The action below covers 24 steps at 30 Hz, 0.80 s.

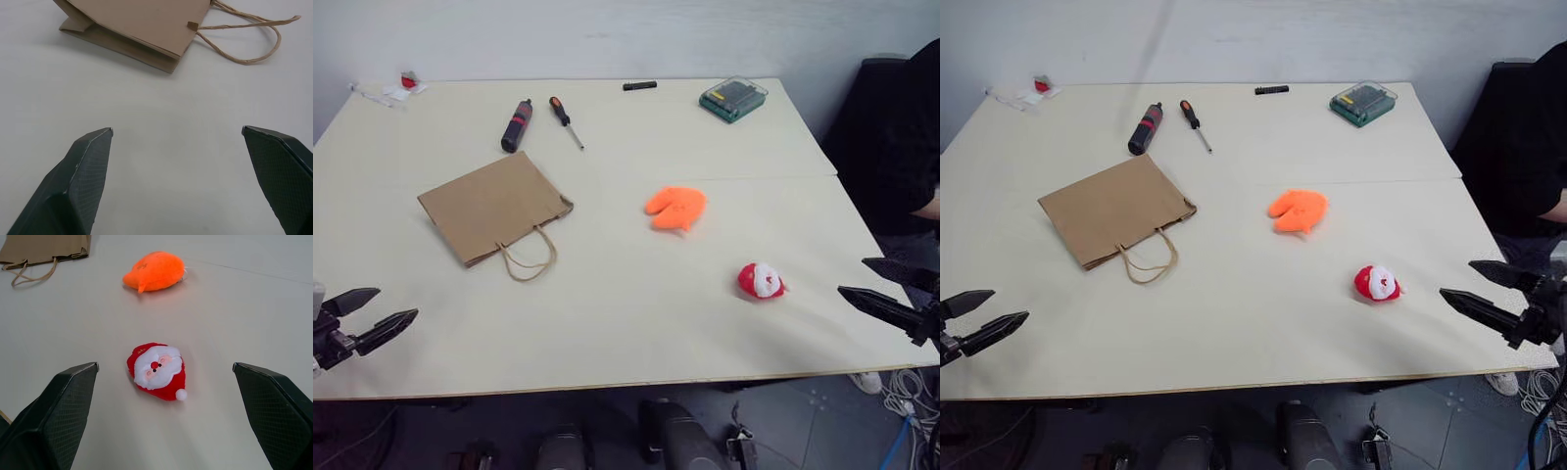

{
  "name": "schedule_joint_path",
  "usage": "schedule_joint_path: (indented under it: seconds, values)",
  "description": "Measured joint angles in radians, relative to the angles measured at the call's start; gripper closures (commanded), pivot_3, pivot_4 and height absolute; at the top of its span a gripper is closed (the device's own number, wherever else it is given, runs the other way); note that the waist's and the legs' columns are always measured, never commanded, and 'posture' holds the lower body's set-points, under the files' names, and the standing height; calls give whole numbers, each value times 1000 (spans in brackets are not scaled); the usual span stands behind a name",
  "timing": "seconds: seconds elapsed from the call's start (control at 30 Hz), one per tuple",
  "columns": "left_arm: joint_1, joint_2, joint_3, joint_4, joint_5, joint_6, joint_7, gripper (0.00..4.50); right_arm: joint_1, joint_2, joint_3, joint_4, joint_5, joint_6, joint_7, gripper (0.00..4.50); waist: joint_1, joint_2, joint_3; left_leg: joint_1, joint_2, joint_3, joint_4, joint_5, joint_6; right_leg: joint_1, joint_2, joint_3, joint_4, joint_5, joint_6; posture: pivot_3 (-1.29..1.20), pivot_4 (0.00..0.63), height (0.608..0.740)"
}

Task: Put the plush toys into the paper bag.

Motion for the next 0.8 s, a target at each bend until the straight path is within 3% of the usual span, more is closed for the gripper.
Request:
schedule_joint_path:
  seconds: [0.6, 0.8]
  values:
    - [-27, 0, -27, -12, 9, -25, 0, 70, -8, -1, 4, 2, -24, -4, 2, 0, -1, 0, 0, 1, 0, 1, 1, 0, 0, 0, 0, 1, 1, 0, 0, 0, 150, 740]
    - [-50, 35, -120, -69, 17, -54, -60, 70, -35, -5, 4, -77, 10, 31, -9, 0, 0, 0, 0, 0, 0, 1, 2, 0, -1, 0, 0, 1, 3, 0, 0, 0, 150, 740]
